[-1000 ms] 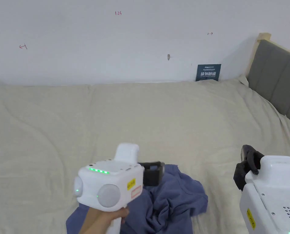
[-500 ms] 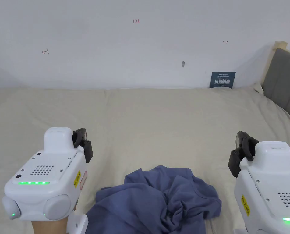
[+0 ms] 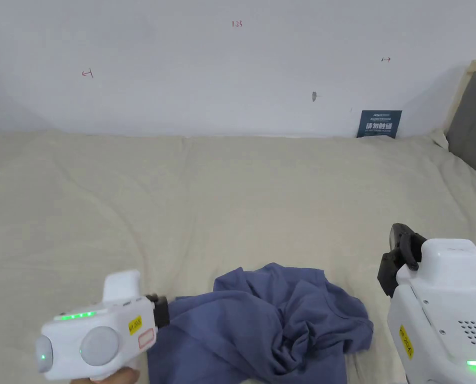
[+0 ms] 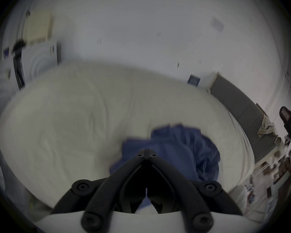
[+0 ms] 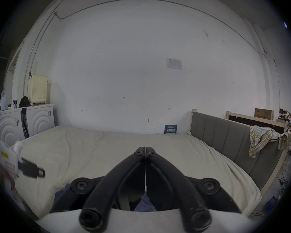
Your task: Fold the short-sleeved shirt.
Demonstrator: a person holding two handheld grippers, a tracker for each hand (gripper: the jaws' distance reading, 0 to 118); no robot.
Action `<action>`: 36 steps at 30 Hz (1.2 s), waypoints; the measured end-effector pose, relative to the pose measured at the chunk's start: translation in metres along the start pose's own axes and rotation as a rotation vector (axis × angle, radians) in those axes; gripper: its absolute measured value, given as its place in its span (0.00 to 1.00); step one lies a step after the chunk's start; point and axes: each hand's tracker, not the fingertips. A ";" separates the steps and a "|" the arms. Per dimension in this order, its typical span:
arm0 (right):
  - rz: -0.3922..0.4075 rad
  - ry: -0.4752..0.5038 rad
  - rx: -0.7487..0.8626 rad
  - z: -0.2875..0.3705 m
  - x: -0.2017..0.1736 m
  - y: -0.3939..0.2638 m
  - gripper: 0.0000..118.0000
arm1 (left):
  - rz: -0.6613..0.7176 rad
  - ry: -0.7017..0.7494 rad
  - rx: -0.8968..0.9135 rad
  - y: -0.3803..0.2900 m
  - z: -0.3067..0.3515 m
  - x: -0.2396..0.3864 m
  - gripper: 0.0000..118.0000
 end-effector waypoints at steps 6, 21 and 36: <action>0.008 -0.007 -0.039 0.000 0.000 -0.006 0.00 | 0.072 0.072 -0.230 -0.047 -0.042 -0.012 0.58; 0.003 -0.024 -0.186 -0.039 0.028 -0.053 0.00 | -0.038 0.257 -0.230 -0.093 -0.078 0.005 0.32; -0.133 -0.028 -0.981 -0.197 0.063 -0.194 0.81 | 0.045 0.076 -0.080 -0.058 -0.034 -0.001 0.04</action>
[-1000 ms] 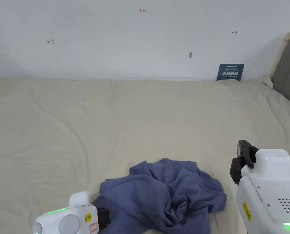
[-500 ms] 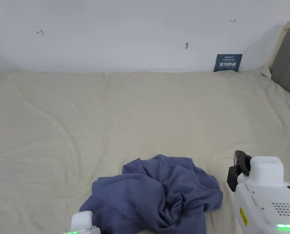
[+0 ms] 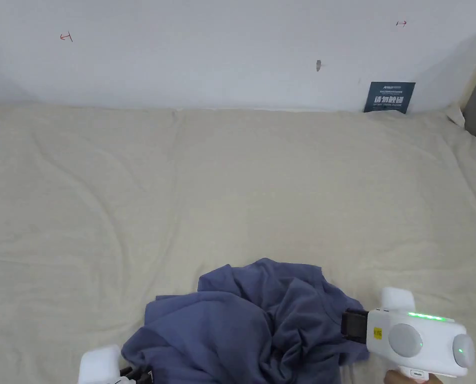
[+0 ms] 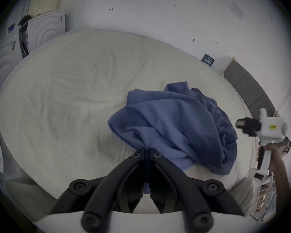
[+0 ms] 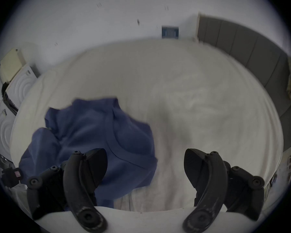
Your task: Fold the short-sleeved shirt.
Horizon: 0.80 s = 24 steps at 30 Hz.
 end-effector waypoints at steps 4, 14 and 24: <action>-0.011 0.051 -0.035 -0.018 -0.001 -0.010 0.03 | -0.007 -0.007 0.003 0.003 -0.001 0.002 0.04; 0.124 0.021 0.314 0.093 -0.016 0.025 0.02 | 0.097 -0.182 0.094 0.056 0.021 -0.011 0.04; 0.125 0.043 0.618 0.204 -0.030 0.172 0.02 | -0.067 -0.065 0.396 0.279 0.072 -0.016 0.04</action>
